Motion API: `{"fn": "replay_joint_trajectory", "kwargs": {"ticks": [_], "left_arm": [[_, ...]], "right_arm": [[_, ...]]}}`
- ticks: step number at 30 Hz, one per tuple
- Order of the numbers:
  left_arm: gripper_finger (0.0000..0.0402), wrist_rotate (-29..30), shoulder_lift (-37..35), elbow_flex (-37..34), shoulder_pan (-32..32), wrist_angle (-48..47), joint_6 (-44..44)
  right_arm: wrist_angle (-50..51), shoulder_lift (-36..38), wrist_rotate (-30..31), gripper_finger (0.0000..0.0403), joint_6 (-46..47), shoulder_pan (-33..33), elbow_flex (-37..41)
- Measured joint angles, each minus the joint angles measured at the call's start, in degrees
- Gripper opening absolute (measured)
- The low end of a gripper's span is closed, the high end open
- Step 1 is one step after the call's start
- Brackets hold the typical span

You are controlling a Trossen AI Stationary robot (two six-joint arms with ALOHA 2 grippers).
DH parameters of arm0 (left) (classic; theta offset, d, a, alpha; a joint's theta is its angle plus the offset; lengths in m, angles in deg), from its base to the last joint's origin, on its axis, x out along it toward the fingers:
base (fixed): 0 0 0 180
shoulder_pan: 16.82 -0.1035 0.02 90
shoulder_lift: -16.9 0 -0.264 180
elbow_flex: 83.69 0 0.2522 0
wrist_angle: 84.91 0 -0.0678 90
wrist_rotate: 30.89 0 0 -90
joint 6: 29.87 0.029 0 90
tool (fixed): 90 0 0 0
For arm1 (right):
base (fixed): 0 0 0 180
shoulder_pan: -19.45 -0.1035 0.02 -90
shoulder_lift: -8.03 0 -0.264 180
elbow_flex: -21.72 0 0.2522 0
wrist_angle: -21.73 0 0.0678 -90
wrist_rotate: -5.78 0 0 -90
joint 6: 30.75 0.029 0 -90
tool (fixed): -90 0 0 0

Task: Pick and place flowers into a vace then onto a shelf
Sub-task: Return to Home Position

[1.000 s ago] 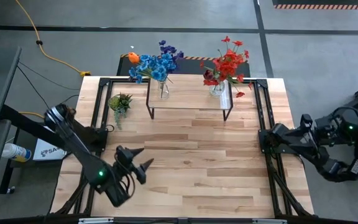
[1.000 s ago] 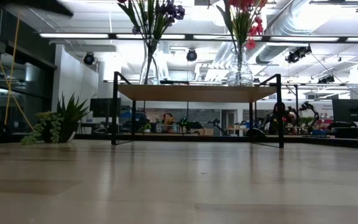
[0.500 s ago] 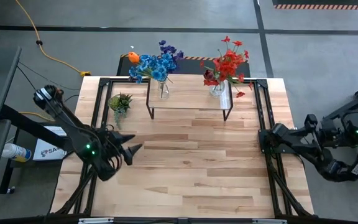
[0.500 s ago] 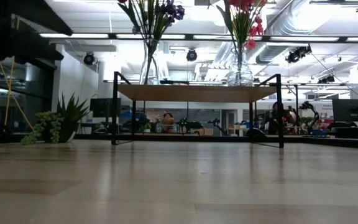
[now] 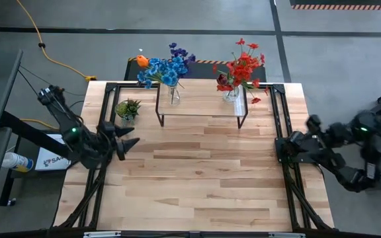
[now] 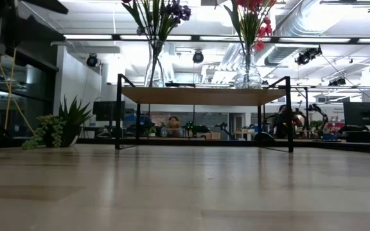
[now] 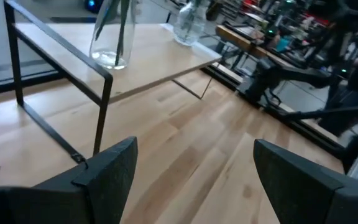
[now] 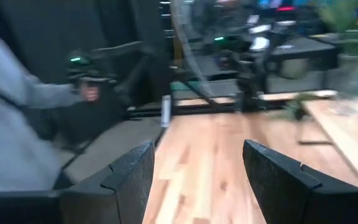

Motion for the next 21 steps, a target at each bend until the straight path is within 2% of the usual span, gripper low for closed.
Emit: {"fn": "replay_joint_trajectory", "kwargs": {"ticks": [4, 8, 11, 17, 21], "left_arm": [[0.0353, -0.63, -2.91, 0.0, -0.01, 0.15, 3.36], [0.0353, -3.88, -3.9, -0.22, 0.0, -0.19, 4.73], [0.0353, -2.3, -5.13, -3.53, 0.0, 1.19, 2.96], [0.0353, -2.19, -13.19, -11.05, 0.0, 8.01, 6.61], [0.0353, -2.73, -20.2, -13.68, 0.0, 11.48, 14.24]], "right_arm": [[-15.34, -0.02, -5.61, 0.0236, 5.59, 0.0, 9.55], [-28.5, -0.04, -9.85, 0.0236, 12.33, 0.0, 16.61], [-36.1, -0.05, -11.92, 0.0236, 16.3, 0.0, 19.76], [-38.33, -0.04, -12.7, 0.0236, 16.61, 0.0, 20.21], [-38.37, 0.38, -13.04, 0.0236, 18.15, 0.0, 20.21]]}}
